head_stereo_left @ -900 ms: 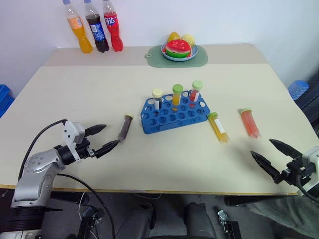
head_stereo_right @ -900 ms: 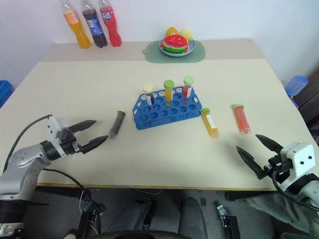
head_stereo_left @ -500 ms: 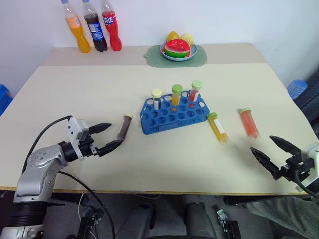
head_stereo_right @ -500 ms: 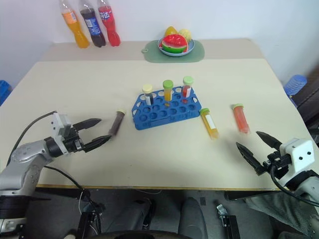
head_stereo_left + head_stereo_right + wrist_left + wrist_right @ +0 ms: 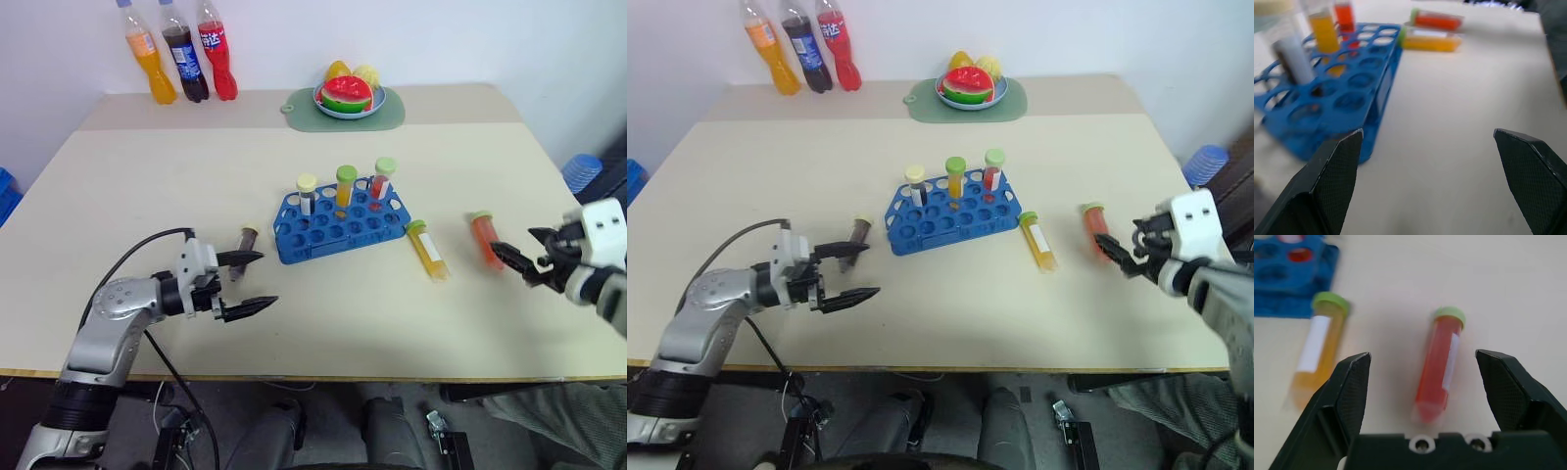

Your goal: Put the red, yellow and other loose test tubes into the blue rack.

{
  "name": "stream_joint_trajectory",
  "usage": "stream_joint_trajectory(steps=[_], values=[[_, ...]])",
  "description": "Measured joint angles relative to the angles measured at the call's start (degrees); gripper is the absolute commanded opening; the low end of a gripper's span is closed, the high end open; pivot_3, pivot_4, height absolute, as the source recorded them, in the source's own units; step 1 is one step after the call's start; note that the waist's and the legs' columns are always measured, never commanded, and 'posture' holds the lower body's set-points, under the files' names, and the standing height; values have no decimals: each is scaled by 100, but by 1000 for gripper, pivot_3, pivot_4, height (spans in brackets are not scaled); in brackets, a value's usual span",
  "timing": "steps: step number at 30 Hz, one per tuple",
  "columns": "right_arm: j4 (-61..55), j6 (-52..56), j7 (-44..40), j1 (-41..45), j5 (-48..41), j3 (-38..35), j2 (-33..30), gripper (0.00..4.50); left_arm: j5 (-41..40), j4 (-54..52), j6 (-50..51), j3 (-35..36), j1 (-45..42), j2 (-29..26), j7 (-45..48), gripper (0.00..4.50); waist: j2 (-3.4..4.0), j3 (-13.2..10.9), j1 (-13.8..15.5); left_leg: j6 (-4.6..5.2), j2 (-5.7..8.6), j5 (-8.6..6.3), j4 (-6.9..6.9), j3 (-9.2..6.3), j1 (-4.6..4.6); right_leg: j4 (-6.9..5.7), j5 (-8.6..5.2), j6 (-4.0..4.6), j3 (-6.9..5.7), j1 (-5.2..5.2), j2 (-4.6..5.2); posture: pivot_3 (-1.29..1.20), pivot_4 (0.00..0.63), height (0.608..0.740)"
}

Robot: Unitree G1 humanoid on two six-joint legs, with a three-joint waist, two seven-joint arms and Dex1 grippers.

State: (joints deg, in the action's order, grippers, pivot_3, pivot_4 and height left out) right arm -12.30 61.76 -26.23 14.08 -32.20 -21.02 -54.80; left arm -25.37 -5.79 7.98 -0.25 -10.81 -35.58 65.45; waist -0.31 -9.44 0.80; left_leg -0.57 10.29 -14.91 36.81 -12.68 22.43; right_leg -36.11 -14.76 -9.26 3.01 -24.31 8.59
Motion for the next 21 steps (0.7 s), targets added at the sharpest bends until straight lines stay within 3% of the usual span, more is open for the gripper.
stream_joint_trajectory(steps=[6,11,19,21], values=[[2002,828,-704,2090,257,1438,-462,3785,5,-14,16,-126,-71,5,94,4422,8,-9,-32,4,-1,-3,0,14,4,5,6,-8,1,-7,3,0,150,740],[3760,826,-1252,3520,892,2526,-255,3785,-13,-123,73,-138,17,25,72,4422,7,-10,-29,4,-3,-5,-2,18,6,6,14,-23,1,-13,4,0,150,740],[6007,-67,-1829,4567,1964,3425,600,3785,-33,-667,303,-228,504,93,-152,4422,9,-13,-21,-9,-3,1,-1,20,7,5,26,-25,1,-16,3,0,150,740],[6348,-353,-1901,4715,2192,3457,728,3244,-30,-737,325,-224,585,84,-222,4500,9,-13,-22,-8,-3,1,0,19,7,5,30,-25,1,-16,2,0,150,740]])
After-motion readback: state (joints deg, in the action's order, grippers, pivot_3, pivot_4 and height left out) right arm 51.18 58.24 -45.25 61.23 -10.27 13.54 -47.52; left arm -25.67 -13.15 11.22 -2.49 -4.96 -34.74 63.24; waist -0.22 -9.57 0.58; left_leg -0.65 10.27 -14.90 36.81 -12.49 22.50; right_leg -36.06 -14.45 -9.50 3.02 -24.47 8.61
